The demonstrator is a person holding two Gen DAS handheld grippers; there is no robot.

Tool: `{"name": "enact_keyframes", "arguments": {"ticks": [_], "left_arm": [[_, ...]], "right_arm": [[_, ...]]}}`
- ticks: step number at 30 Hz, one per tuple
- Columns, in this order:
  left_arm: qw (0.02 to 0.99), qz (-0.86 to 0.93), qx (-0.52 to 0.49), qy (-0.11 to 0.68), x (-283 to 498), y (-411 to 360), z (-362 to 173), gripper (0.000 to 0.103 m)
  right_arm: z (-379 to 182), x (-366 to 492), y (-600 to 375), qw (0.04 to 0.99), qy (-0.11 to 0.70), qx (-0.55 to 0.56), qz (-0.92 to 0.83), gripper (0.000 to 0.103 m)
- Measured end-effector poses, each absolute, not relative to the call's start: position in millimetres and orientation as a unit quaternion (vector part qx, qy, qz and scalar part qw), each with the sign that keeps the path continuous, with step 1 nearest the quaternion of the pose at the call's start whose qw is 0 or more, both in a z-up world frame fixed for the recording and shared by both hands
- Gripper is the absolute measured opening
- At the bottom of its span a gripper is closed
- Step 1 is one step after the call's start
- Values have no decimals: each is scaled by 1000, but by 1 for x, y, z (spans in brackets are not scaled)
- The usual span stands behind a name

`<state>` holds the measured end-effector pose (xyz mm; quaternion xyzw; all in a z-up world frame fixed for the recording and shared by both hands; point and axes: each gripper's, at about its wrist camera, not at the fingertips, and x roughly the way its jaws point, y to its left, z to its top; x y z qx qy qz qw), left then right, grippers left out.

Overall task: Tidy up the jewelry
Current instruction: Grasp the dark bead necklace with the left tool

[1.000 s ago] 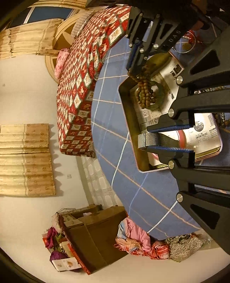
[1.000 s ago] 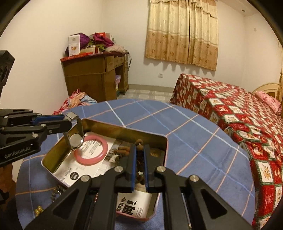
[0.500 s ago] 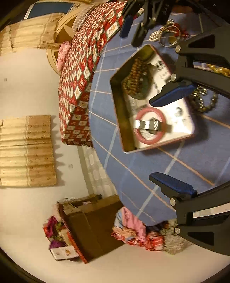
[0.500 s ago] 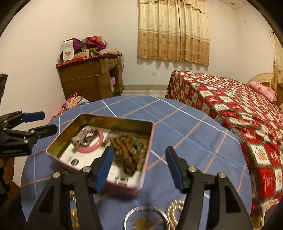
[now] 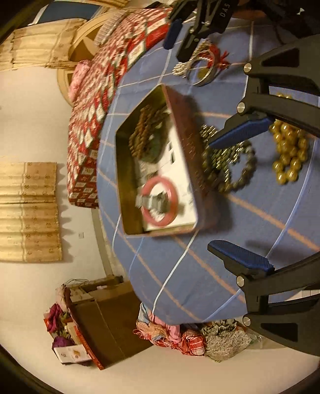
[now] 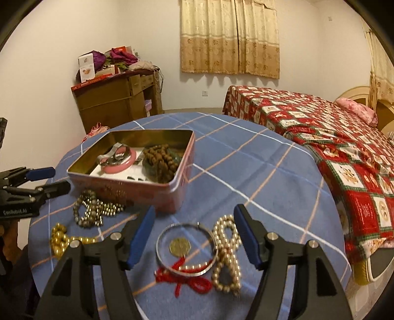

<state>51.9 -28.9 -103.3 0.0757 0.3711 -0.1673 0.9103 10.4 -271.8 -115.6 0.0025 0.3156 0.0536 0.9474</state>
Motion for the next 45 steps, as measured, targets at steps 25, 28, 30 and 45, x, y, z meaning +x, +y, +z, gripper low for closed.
{"name": "enact_keyframes", "arguments": {"ticks": [25, 28, 30, 45], "left_arm": [[891, -185, 68, 409, 62, -29, -124, 7], [904, -187, 58, 379, 52, -21, -104, 7], [910, -188, 55, 365, 47, -18, -93, 7], [918, -187, 37, 349, 41, -8, -83, 7]], "right_arm": [[-124, 2, -278, 948, 313, 13, 46, 75], [-121, 1, -285, 950, 309, 16, 39, 75], [-121, 1, -290, 950, 309, 20, 33, 75], [-126, -4, -295, 946, 324, 4, 28, 63]]}}
